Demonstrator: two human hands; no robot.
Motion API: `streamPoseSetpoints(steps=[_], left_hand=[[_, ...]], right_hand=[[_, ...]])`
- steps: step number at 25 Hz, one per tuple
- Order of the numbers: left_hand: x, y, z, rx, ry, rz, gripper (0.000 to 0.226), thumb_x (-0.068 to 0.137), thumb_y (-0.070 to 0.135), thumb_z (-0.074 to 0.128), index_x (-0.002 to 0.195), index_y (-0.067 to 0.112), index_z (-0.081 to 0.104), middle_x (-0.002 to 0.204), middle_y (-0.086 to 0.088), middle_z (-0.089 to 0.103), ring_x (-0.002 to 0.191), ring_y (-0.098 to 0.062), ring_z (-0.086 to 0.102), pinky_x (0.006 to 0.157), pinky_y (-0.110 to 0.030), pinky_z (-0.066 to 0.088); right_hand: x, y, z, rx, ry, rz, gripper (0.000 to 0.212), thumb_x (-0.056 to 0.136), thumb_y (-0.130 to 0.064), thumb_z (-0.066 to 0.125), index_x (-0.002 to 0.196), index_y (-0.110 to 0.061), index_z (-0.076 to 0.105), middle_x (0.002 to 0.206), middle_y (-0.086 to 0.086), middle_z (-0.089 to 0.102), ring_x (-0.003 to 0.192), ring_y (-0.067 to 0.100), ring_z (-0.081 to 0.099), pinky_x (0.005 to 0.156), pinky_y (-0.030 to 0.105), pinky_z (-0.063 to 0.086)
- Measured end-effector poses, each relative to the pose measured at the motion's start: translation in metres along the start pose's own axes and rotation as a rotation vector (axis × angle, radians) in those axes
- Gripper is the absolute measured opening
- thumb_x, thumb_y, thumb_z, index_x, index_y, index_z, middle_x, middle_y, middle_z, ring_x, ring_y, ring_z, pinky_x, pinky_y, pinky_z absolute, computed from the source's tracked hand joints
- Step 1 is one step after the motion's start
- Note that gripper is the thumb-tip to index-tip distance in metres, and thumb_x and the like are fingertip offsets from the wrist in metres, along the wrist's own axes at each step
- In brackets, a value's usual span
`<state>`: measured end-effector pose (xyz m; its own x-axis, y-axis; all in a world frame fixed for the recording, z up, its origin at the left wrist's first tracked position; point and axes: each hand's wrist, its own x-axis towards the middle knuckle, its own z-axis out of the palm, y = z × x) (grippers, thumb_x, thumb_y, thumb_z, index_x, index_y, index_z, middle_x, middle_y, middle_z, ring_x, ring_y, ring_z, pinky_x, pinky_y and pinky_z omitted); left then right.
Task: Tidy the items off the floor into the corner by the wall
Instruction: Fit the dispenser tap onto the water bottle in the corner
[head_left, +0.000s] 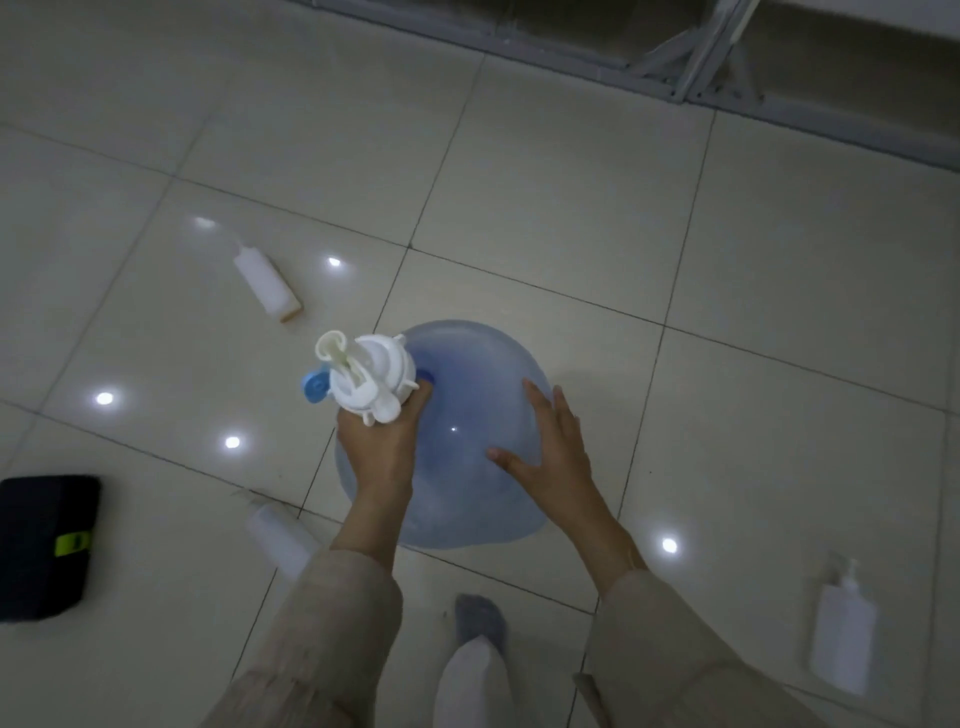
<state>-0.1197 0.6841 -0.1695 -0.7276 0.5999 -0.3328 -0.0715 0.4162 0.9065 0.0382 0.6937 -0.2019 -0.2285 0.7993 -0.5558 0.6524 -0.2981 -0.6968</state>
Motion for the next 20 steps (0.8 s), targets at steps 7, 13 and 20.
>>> streamPoseSetpoints(steps=[7,13,20], left_hand=[[0.013,0.034,-0.126,-0.175,0.265,-0.144,0.038,0.054,0.028,0.073,0.089,0.017,0.063,0.070,0.007,0.054,0.067,-0.009,0.049,0.068,-0.030,0.040],[-0.008,0.053,-0.276,-0.205,0.384,-0.061,0.024,0.060,0.018,0.072,0.070,0.030,0.055,0.065,0.011,0.059,0.058,0.006,0.053,0.066,-0.026,0.043],[-0.049,0.018,-0.498,-0.369,0.691,-0.102,0.031,0.071,0.008,0.075,0.094,0.022,0.059,0.082,0.009,0.061,0.076,-0.003,0.056,0.070,-0.023,0.045]], right_hand=[[-0.027,-0.097,0.064,0.111,-0.149,-0.162,0.100,0.071,-0.046,0.071,0.143,-0.042,0.002,0.156,-0.007,-0.006,0.142,0.007,0.000,0.117,0.041,0.014],[-0.086,-0.185,0.169,-0.049,-0.295,-0.267,0.105,0.063,-0.056,0.072,0.142,-0.044,0.005,0.156,-0.003,-0.003,0.144,0.018,0.007,0.114,0.039,0.019],[-0.195,-0.264,0.358,-0.196,-0.516,-0.438,0.094,0.065,-0.054,0.072,0.140,-0.049,0.014,0.154,-0.004,0.003,0.141,0.021,0.017,0.110,0.043,0.030]])
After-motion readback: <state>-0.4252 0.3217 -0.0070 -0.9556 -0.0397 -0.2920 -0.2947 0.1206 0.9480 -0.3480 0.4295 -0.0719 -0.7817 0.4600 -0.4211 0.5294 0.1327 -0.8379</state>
